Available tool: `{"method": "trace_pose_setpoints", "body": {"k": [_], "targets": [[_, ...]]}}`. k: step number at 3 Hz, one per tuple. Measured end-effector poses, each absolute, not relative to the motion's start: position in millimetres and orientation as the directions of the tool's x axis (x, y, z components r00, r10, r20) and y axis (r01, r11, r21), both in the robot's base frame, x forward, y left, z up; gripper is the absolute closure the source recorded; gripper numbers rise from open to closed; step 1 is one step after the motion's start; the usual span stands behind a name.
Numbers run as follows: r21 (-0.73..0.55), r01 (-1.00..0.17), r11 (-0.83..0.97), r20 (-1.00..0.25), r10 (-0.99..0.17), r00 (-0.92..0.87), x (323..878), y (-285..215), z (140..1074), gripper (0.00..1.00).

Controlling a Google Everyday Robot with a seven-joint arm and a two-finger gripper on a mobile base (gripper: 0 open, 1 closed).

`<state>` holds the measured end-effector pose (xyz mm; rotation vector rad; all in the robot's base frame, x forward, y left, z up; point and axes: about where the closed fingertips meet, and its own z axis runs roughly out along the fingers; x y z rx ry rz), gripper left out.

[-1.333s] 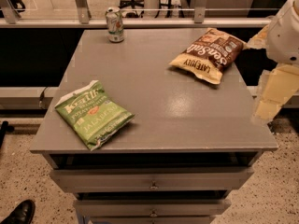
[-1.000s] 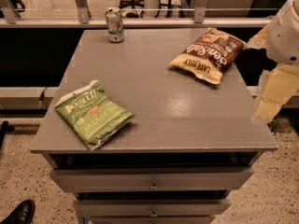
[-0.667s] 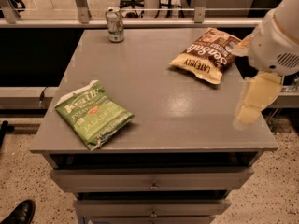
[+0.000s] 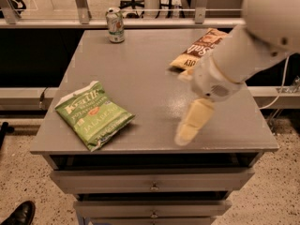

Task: Move green jalapeno chip bag near brown chip bag

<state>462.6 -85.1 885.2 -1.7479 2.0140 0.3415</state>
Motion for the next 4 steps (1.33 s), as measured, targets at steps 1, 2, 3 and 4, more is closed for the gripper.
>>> {"method": "trace_pose_setpoints", "body": {"k": [1, 2, 3, 4], "targets": [[-0.061, -0.99, 0.125, -0.603, -0.795, -0.063, 472.1, -21.7, 866.6, 0.0], [-0.037, -0.996, 0.087, -0.699, -0.714, -0.036, 471.6, 40.6, 869.6, 0.0], [-0.017, -0.998, 0.06, -0.751, -0.66, -0.027, 465.9, 79.4, 868.7, 0.0], [-0.001, -0.999, 0.044, -0.776, -0.631, -0.027, 458.3, 107.6, 859.2, 0.0]]}}
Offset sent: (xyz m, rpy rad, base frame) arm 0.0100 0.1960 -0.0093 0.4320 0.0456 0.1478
